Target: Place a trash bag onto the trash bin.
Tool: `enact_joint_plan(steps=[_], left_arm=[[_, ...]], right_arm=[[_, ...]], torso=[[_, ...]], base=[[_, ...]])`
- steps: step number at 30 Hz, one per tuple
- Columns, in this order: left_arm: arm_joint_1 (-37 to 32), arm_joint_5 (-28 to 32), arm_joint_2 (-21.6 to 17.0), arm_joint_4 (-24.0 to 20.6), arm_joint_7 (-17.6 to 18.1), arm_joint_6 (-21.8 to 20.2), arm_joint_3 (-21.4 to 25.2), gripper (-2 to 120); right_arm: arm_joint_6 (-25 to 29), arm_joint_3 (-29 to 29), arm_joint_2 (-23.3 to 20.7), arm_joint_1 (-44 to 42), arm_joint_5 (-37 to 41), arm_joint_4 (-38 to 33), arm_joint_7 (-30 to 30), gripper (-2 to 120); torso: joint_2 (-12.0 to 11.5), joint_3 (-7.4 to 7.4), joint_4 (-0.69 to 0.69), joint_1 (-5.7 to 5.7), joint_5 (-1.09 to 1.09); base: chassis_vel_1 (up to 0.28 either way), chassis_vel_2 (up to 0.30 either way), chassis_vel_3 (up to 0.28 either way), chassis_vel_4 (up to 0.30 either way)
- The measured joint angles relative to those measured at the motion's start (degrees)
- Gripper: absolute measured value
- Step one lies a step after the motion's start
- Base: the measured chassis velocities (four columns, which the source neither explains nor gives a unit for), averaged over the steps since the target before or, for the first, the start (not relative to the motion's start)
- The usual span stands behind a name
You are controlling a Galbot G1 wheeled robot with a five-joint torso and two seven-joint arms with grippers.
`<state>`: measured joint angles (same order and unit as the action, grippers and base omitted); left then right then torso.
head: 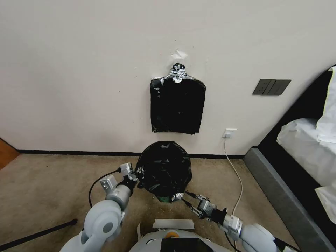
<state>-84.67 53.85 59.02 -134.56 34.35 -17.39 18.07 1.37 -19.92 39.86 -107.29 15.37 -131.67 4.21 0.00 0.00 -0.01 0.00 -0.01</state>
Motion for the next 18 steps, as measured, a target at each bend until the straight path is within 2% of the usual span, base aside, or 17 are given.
enact_joint_plan(steps=[1,3,5,8,9,11,12,13,14,15,18], left_arm=[[0.00,0.00,0.00,0.00,0.00,0.00,0.00,1],[-0.16,-4.22,0.33,1.11,-0.56,1.78,-1.15,1],[-0.18,-5.46,0.46,1.46,-0.69,2.28,-1.59,1],[-0.20,-10.41,1.18,2.78,-1.01,4.00,-3.49,1],[-0.20,-10.41,1.18,2.78,-1.01,4.00,-3.49,1],[-0.98,-13.79,1.67,2.82,-1.88,4.66,-4.40,1],[-0.98,-13.79,1.67,2.82,-1.88,4.66,-4.40,1],[-1.28,-15.36,1.89,2.79,-2.31,4.88,-4.87,1],[-1.53,-17.56,2.20,2.74,-3.04,5.04,-5.60,1],[-1.53,-17.56,2.20,2.74,-3.04,5.04,-5.60,1],[-1.73,-20.46,2.81,2.44,-4.16,4.52,-7.35,1]], right_arm=[[0.00,0.00,0.00,0.00,0.00,0.00,0.00,67],[-4.56,-0.30,0.17,-0.83,6.92,-5.96,-3.36,60],[-6.12,-0.39,0.27,-0.80,8.96,-7.93,-4.15,57],[-13.57,-0.62,0.38,0.68,17.06,-11.92,-7.44,40],[-13.57,-0.62,0.38,0.68,17.06,-11.92,-7.44,40],[-16.97,-0.48,0.21,4.85,21.64,-12.11,-8.15,30],[-16.97,-0.48,0.21,4.85,21.64,-12.11,-8.15,30],[-17.99,-0.16,0.21,6.64,22.98,-12.11,-8.45,24],[-20.14,0.78,0.25,10.33,25.71,-12.11,-9.13,19],[-20.14,0.78,0.25,10.33,25.71,-12.11,-9.13,19],[-26.38,3.96,0.05,19.65,31.34,-12.06,-10.67,3]], torso=[[0.00,0.00,0.00,0.00,0.00],[0.00,0.00,0.01,0.00,0.01],[0.00,0.00,0.02,0.00,0.01],[0.00,0.00,0.00,0.00,0.02],[0.00,0.00,0.00,0.00,0.02],[0.00,0.00,-0.01,0.00,0.01],[0.00,0.00,-0.01,0.00,0.01],[0.00,0.00,0.02,0.00,0.02],[0.00,0.00,0.03,0.00,0.02],[0.00,0.00,0.03,0.00,0.02],[0.00,0.00,0.01,0.00,0.02]], base=[[0.000,0.000,0.000,0.000],[0.000,0.000,0.000,0.000],[0.000,0.000,0.000,0.000],[0.000,0.000,0.000,0.000],[0.000,0.000,0.000,0.000],[0.000,0.000,0.000,0.000],[0.000,0.000,0.000,0.000],[0.000,0.000,0.000,0.000],[0.000,0.000,0.000,0.000],[0.000,0.000,0.000,0.000],[0.000,0.000,0.000,0.000]])
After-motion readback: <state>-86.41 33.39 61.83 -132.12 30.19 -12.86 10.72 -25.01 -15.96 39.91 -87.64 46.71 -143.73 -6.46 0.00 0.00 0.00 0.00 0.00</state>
